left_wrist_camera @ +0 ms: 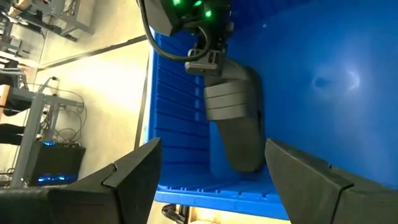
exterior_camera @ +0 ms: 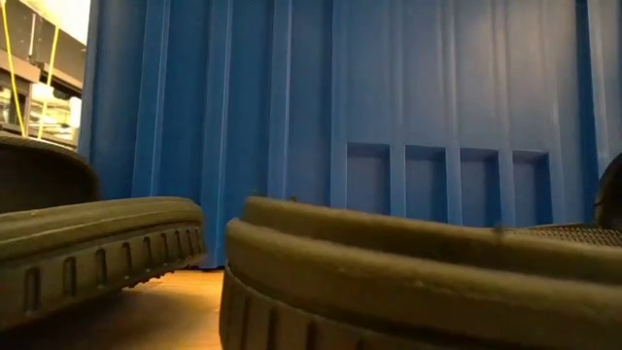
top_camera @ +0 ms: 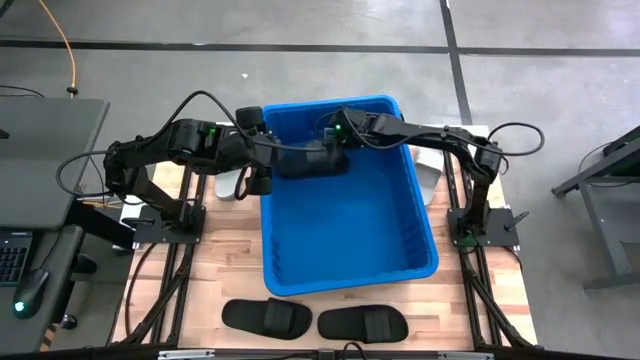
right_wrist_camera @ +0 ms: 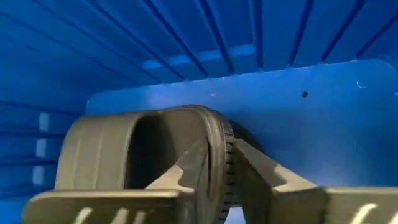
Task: Pick and place slides into bin
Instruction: Put the black slipper into the bin
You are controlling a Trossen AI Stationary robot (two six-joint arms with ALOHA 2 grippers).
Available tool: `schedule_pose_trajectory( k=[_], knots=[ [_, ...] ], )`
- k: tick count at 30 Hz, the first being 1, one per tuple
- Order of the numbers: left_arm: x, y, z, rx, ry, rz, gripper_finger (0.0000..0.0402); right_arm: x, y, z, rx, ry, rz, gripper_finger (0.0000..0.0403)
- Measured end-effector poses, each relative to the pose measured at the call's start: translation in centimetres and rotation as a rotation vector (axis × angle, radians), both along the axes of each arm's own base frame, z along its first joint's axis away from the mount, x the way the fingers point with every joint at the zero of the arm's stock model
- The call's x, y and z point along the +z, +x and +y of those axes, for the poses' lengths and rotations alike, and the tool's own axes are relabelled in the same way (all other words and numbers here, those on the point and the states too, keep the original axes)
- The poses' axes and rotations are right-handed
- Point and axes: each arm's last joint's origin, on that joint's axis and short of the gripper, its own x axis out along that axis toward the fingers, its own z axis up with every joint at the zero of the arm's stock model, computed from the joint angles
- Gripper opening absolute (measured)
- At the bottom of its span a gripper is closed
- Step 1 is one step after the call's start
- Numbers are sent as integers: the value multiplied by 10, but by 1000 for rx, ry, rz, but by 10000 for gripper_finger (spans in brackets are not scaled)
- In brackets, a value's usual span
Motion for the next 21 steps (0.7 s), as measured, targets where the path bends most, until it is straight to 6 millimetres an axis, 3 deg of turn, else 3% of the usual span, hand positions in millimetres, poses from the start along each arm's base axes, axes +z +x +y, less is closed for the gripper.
schedule_pose_trajectory(
  k=[8, 21],
  knots=[
    [1, 2, 0, -3, -2, -20, 275, -13, -6, 1, 22, 66, 112, 130],
    [0, 2, -1, -36, -47, -22, 275, -23, -18, 6, 144, 162, 284, 202]
  ],
)
